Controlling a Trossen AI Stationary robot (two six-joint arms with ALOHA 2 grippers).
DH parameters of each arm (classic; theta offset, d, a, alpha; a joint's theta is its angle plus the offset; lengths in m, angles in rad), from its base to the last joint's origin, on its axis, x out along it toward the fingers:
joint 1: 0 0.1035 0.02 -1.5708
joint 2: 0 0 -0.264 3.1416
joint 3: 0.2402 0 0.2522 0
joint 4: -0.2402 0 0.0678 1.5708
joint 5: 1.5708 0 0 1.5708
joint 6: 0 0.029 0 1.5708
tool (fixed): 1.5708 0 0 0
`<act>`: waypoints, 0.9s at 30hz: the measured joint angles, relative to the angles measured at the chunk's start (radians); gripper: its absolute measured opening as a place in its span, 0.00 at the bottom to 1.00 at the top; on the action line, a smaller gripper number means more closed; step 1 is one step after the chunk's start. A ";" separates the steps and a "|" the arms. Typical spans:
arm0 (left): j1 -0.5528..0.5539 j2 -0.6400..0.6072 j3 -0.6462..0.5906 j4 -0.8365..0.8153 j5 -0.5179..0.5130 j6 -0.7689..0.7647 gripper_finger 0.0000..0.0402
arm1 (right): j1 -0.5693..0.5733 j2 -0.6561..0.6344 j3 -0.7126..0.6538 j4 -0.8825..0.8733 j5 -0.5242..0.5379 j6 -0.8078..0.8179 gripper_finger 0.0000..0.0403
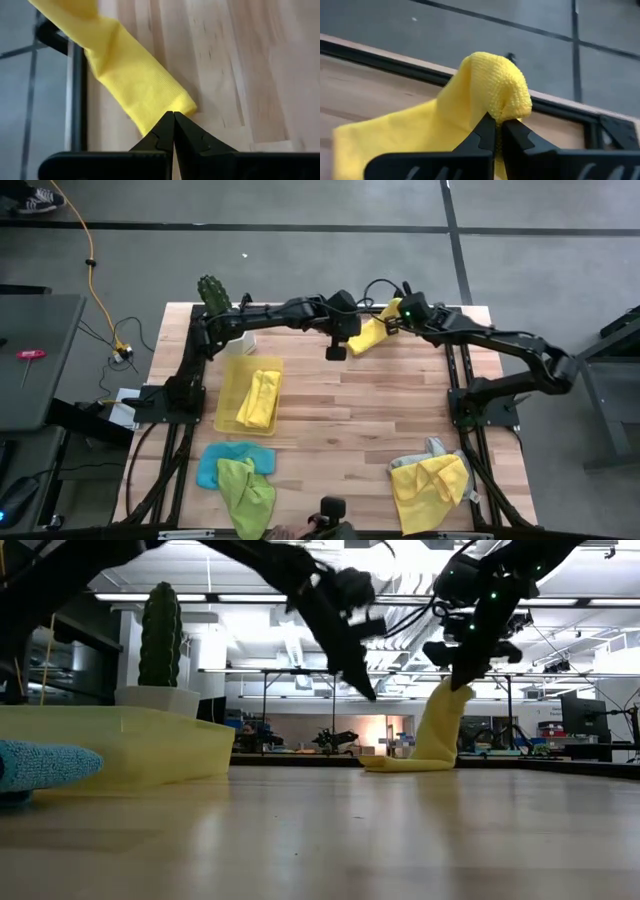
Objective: Fold microfiber towels
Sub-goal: Fold the top yellow microfiber towel
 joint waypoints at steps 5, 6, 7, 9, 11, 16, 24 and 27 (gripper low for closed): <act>0.013 0.081 0.000 0.064 -0.007 0.045 0.00 | -0.012 -0.009 0.000 -0.045 0.004 0.007 0.00; 0.019 0.096 0.000 0.066 -0.006 0.057 0.00 | -0.016 -0.009 0.000 -0.047 -0.004 0.004 0.00; 0.027 0.110 0.000 0.062 -0.004 0.065 0.00 | -0.017 -0.009 0.000 -0.047 -0.013 0.004 0.00; 0.046 0.130 -0.001 0.057 0.005 0.068 0.00 | -0.024 -0.009 0.000 -0.046 -0.039 0.001 0.00; 0.073 0.131 -0.001 0.043 0.065 0.058 0.00 | -0.033 -0.009 0.000 -0.048 -0.074 -0.017 0.00; 0.138 0.130 0.016 0.037 0.279 -0.023 0.00 | -0.068 -0.009 0.000 -0.059 -0.177 -0.040 0.00; 0.124 0.137 0.157 -0.035 0.195 -0.232 0.00 | -0.089 -0.009 0.000 -0.061 -0.223 -0.058 0.00; 0.087 0.137 0.202 -0.047 0.118 -0.452 0.00 | -0.089 -0.009 0.000 -0.058 -0.225 -0.058 0.00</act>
